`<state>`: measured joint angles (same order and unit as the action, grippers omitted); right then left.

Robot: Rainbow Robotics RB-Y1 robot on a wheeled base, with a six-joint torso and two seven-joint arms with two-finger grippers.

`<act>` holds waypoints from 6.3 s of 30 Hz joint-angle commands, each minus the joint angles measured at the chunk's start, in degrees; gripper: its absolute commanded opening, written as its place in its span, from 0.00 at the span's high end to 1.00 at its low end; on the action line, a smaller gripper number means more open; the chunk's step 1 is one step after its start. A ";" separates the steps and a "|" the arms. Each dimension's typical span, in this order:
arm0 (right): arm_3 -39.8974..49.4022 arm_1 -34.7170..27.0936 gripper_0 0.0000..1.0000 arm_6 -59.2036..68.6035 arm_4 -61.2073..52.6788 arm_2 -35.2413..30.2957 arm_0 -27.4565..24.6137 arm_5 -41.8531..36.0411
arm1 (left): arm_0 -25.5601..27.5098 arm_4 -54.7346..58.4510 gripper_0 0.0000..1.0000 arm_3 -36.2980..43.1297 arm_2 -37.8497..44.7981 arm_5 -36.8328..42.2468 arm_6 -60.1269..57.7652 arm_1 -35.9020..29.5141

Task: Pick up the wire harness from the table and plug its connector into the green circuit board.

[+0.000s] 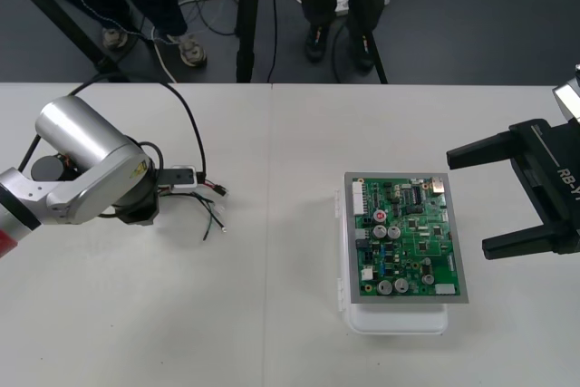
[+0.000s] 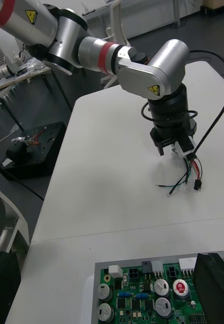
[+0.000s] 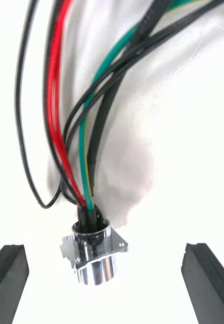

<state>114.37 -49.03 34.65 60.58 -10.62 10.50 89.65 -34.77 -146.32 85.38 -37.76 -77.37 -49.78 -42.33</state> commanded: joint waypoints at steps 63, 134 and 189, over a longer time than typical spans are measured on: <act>0.32 -1.95 0.00 0.69 -0.55 -1.86 1.10 0.35 | -3.38 6.83 1.00 -1.97 3.83 8.11 -0.23 1.02; -1.08 -11.09 0.00 1.74 -7.58 2.97 2.33 -2.82 | 11.57 36.98 1.00 32.92 30.64 11.36 28.25 26.77; 5.33 -16.36 0.00 35.31 -6.88 13.78 1.81 -52.56 | 9.90 18.43 1.00 32.75 25.45 19.98 27.63 24.31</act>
<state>117.22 -62.66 68.23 54.59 0.10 11.85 39.55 -23.70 -128.71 116.07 -11.35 -61.00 -23.02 -17.16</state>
